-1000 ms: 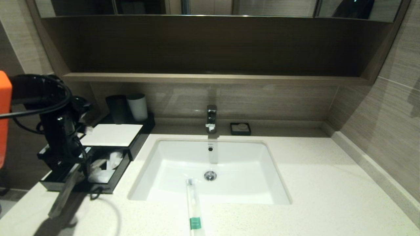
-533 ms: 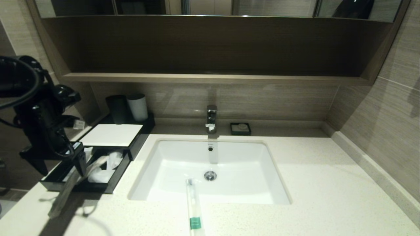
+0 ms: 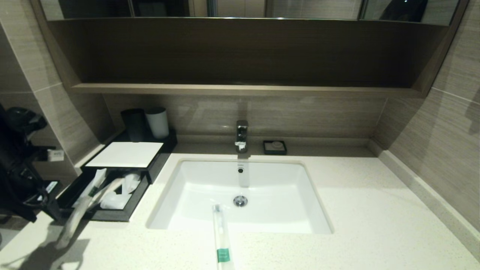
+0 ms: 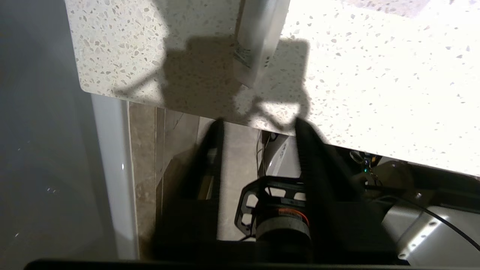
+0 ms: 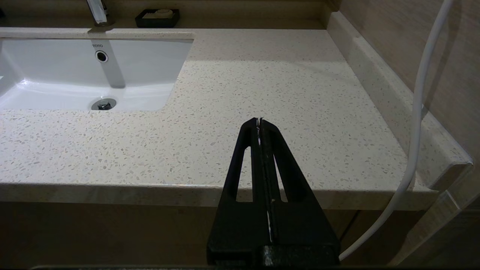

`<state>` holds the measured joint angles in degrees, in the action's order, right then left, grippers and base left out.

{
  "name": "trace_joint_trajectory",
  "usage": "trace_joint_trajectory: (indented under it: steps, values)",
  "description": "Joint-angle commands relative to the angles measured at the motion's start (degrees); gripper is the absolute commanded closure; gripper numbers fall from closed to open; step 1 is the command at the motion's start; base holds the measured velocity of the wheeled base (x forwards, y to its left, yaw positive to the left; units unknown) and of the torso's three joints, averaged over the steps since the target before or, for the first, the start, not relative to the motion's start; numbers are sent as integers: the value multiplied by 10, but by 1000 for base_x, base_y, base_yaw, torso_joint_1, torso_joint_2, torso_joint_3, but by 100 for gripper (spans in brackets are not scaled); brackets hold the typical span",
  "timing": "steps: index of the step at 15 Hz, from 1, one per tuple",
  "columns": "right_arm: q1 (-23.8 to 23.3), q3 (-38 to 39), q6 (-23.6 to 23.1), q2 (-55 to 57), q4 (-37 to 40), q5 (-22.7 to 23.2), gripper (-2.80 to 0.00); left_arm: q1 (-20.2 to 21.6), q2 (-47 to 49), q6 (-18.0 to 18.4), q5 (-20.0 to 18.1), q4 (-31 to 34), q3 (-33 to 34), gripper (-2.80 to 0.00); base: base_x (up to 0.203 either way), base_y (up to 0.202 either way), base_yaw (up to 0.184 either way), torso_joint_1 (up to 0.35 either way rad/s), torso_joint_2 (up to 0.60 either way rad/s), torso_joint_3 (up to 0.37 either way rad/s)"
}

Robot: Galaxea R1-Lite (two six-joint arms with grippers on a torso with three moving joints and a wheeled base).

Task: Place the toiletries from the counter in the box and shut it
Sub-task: Place the bathroom toiletry into the drawer

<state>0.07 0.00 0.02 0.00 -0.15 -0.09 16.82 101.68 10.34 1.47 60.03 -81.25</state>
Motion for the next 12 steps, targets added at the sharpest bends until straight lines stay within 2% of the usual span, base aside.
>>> trace_joint_trajectory:
  steps: [1, 3, 6, 10, 12]
  values:
    - [0, 1, 0, 0, 0, 0, 0, 46, -50, 24, -15, -70, 95, 0, 0, 0, 0, 0, 0, 0]
    - [0, 1, 0, 0, 0, 0, 0, 80, -59, 55, -40, -112, 151, 0, 0, 0, 0, 0, 0, 0]
    - [0, 1, 0, 0, 0, 0, 0, 97, -61, 87, -71, -195, 230, 0, 0, 0, 0, 0, 0, 0]
    - [0, 1, 0, 0, 0, 0, 0, 107, -74, 94, -87, -324, 314, 0, 0, 0, 0, 0, 0, 0]
    - [0, 1, 0, 0, 0, 0, 0, 107, -71, 98, -94, -328, 316, 0, 0, 0, 0, 0, 0, 0]
